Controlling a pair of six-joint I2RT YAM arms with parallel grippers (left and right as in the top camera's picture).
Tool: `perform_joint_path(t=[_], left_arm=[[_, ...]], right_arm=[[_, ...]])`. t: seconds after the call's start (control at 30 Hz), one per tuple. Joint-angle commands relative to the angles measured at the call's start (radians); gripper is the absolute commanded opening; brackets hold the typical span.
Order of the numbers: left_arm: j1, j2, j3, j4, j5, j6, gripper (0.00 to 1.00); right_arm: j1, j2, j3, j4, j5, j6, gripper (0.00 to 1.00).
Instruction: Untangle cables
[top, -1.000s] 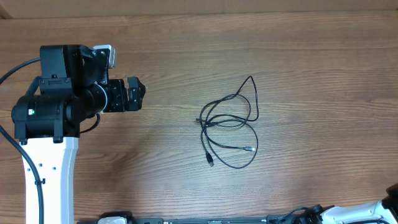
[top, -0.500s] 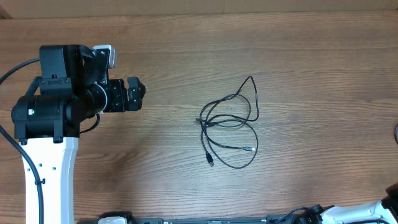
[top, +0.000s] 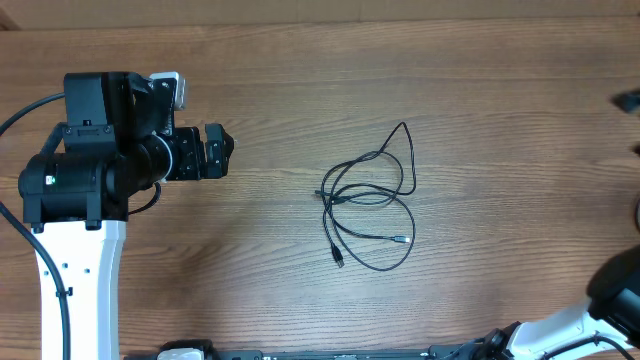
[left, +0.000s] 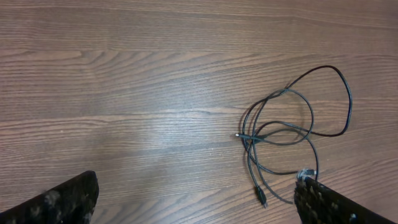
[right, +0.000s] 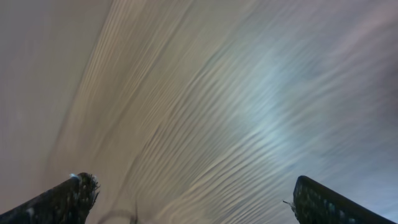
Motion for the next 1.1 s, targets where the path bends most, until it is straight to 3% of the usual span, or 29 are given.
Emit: perform_joint_path(t=[0.0,0.27,0.53,0.87,0.97,1.0,1.07], left_arm=[[-0.003,-0.002,0.013,0.001,-0.006,-0.014,1.00],[-0.003,-0.002,0.013,0.001,-0.006,-0.014,1.00],[-0.003,-0.002,0.013,0.001,-0.006,-0.014,1.00],[-0.003,-0.002,0.013,0.001,-0.006,-0.014,1.00],[-0.003,-0.002,0.013,0.001,-0.006,-0.014,1.00],[-0.003,-0.002,0.013,0.001,-0.006,-0.014,1.00],[-0.004,-0.002,0.013,0.001,-0.006,-0.014,1.00]], right_arm=[[0.132,-0.006,-0.002,-0.018,-0.013,-0.043,1.00],[0.526,-0.005,-0.012,-0.018,0.109,-0.043,1.00],[0.794,-0.004,-0.118,0.087,0.220,-0.043,1.00],[0.876,-0.004,-0.389,0.337,0.238,-0.027,0.98],[0.876,-0.004,-0.417,0.338,0.238,-0.028,0.52],[0.876,-0.005,-0.415,0.331,0.238,-0.029,0.08],[0.876,-0.005,-0.401,0.316,0.238,-0.029,0.04]])
